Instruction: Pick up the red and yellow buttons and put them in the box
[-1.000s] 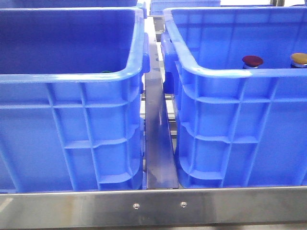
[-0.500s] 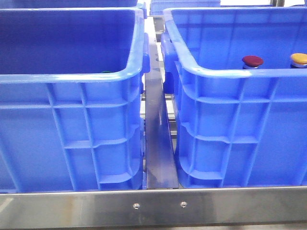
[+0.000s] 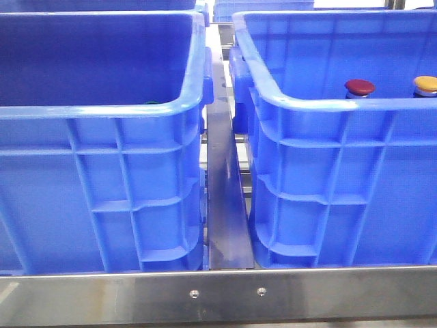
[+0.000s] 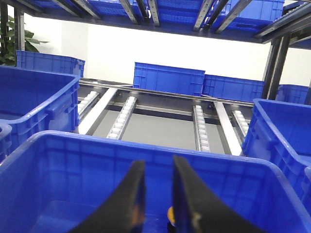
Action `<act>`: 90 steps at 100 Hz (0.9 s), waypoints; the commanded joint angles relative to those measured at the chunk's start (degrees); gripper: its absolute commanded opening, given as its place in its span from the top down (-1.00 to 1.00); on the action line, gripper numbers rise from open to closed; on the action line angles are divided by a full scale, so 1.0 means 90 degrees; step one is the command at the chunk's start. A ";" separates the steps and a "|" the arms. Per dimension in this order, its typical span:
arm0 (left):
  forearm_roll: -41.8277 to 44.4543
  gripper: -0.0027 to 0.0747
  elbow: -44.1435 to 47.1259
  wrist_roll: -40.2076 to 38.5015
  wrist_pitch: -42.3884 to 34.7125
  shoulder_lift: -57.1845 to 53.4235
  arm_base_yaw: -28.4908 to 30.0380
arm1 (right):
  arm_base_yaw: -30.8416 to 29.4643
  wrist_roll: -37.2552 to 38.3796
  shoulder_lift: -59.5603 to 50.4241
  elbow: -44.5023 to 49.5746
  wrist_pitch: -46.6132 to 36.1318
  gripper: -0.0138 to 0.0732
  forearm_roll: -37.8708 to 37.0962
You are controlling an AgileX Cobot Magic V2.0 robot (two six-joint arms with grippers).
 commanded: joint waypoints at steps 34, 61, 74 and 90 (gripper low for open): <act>0.0044 0.98 -0.0161 -0.0045 -0.0430 -0.0026 0.0017 | 0.0017 0.0005 -0.0002 -0.0156 0.0168 0.84 0.0679; 0.0044 0.98 -0.0161 -0.0045 -0.0415 0.0001 0.0017 | 0.0017 0.0005 -0.0002 -0.0156 0.0168 0.84 0.0679; 0.0044 0.98 -0.0161 -0.0045 -0.0415 0.0001 0.0017 | 0.0017 0.0005 -0.0002 -0.0156 0.0168 0.84 0.0679; 0.0044 0.98 -0.0161 -0.0045 -0.0415 0.0001 0.0017 | 0.0017 0.0005 -0.0002 -0.0156 0.0168 0.84 0.0679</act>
